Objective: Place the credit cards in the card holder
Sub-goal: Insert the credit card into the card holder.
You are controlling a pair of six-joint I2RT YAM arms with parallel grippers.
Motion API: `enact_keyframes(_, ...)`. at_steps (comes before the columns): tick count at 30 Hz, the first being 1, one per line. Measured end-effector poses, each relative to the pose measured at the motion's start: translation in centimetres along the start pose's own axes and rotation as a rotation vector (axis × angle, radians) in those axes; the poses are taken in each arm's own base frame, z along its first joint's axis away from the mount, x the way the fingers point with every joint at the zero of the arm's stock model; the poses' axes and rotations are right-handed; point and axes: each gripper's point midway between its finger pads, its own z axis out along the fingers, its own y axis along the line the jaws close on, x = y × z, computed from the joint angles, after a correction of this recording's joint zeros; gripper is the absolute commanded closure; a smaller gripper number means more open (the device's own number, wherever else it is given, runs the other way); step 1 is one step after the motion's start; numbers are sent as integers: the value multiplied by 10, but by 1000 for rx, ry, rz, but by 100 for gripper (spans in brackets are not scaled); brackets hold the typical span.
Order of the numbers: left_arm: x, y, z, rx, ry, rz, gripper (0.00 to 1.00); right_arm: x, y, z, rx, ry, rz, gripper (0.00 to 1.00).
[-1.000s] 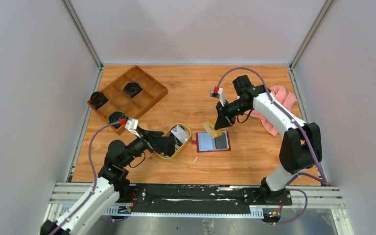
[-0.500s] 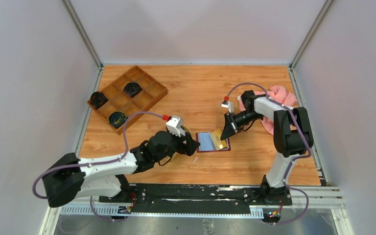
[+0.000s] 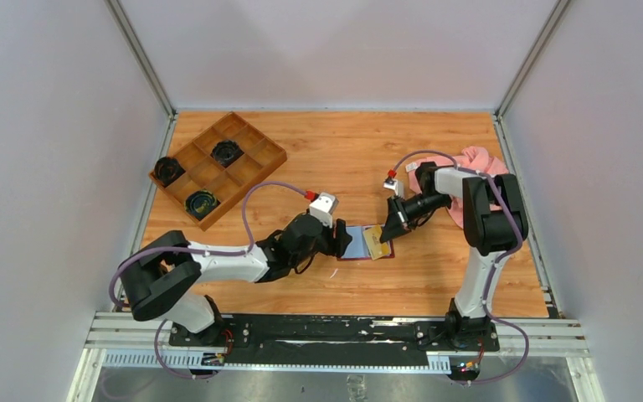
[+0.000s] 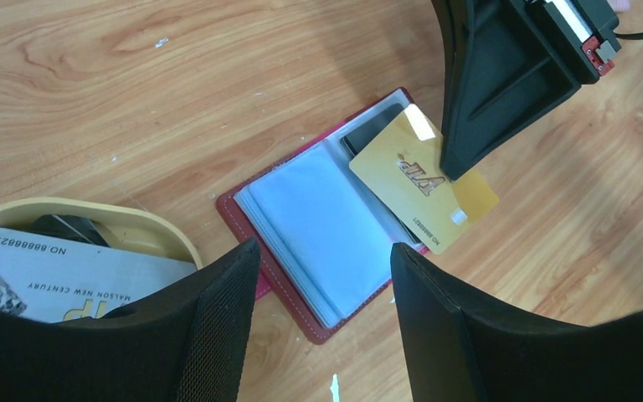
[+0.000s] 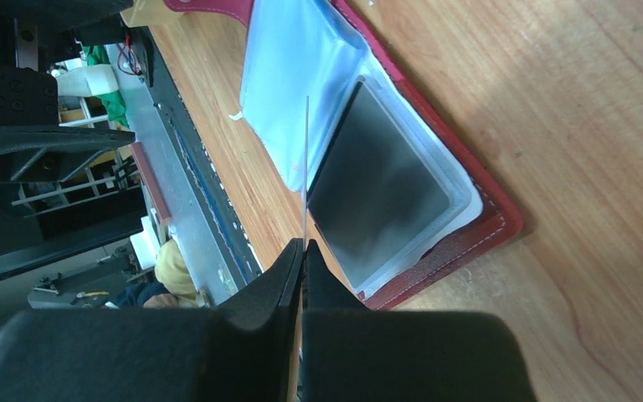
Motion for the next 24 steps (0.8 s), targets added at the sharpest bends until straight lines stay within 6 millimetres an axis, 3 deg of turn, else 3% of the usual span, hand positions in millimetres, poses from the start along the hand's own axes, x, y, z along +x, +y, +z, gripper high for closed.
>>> enact_keyframes(10, 22, 4, 23, -24, 60, 48, 46, 4, -8, 7, -10, 22, 89, 100)
enact_keyframes(24, 40, 9, 31, -34, 106, 57, 66, -1, -9, 11, -39, 22, 161, 100)
